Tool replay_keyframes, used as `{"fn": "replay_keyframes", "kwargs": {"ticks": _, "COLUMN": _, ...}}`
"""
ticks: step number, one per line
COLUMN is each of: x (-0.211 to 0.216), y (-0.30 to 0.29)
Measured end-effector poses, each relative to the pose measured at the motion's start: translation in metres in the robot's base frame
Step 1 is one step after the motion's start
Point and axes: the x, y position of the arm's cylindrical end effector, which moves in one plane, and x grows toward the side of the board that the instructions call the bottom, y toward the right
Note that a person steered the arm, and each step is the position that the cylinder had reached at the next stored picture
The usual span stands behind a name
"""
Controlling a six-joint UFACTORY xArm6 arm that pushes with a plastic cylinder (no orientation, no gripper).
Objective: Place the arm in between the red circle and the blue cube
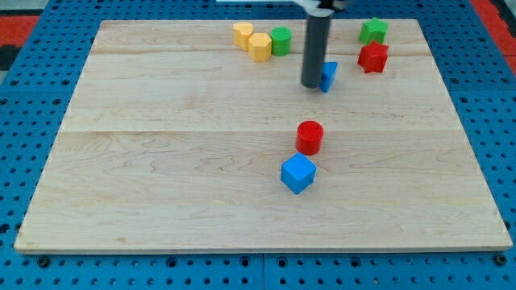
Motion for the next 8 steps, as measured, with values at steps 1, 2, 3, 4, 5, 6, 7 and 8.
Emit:
{"fn": "replay_keyframes", "kwargs": {"ticks": 1, "x": -0.023, "y": 0.020}}
{"fn": "replay_keyframes", "kwargs": {"ticks": 2, "x": -0.003, "y": 0.015}}
{"fn": "replay_keyframes", "kwargs": {"ticks": 3, "x": 0.088, "y": 0.003}}
{"fn": "replay_keyframes", "kwargs": {"ticks": 4, "x": 0.182, "y": 0.004}}
{"fn": "replay_keyframes", "kwargs": {"ticks": 5, "x": 0.241, "y": -0.030}}
{"fn": "replay_keyframes", "kwargs": {"ticks": 6, "x": 0.238, "y": -0.074}}
{"fn": "replay_keyframes", "kwargs": {"ticks": 7, "x": 0.195, "y": -0.075}}
{"fn": "replay_keyframes", "kwargs": {"ticks": 8, "x": 0.177, "y": -0.035}}
